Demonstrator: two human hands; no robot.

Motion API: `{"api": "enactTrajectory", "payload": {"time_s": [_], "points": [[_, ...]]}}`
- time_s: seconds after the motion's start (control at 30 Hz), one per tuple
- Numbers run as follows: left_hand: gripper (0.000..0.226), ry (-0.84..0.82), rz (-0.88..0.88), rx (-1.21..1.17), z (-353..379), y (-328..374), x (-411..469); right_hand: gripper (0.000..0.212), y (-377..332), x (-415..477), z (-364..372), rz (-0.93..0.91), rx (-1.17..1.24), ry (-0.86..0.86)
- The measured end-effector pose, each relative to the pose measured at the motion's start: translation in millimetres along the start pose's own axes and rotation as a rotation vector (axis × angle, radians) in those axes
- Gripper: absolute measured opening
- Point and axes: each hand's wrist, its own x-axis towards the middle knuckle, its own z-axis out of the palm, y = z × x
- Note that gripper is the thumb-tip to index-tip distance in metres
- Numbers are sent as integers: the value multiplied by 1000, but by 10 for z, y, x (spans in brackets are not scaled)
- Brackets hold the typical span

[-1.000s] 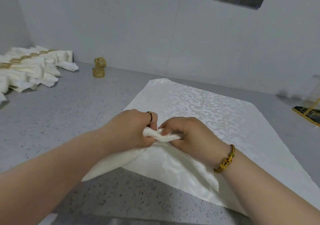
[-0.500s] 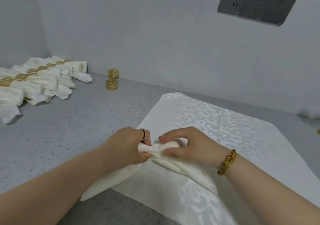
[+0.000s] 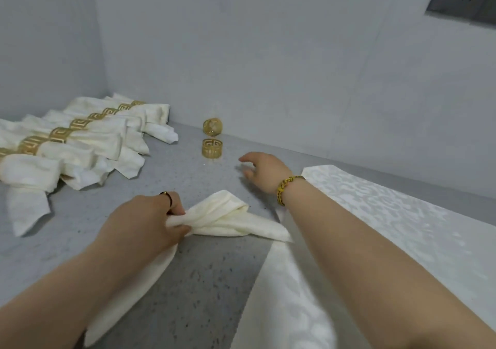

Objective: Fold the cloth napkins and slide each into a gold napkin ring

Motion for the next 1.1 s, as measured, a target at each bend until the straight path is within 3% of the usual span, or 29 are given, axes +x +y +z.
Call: {"api": "enactTrajectory", "payload": {"time_s": [0.27,0.53,0.7,0.83,1.1], "points": [[35,65,11,15,149,-71,13,40,-242,790,325,-103,-82,16],[30,123,-2,-38,178,-56,7,25,-281,767,336,-86,-18,112],[34,89,9,105,122,23,-51,5,-184,148,98,-10,274,270],[38,57,-31,64,32,131,-99,27,-80,-687,-141,157,619,352],[31,82,-74,-170,-217,669,-345,31,264,-2321,-403,357,976,385]]}}
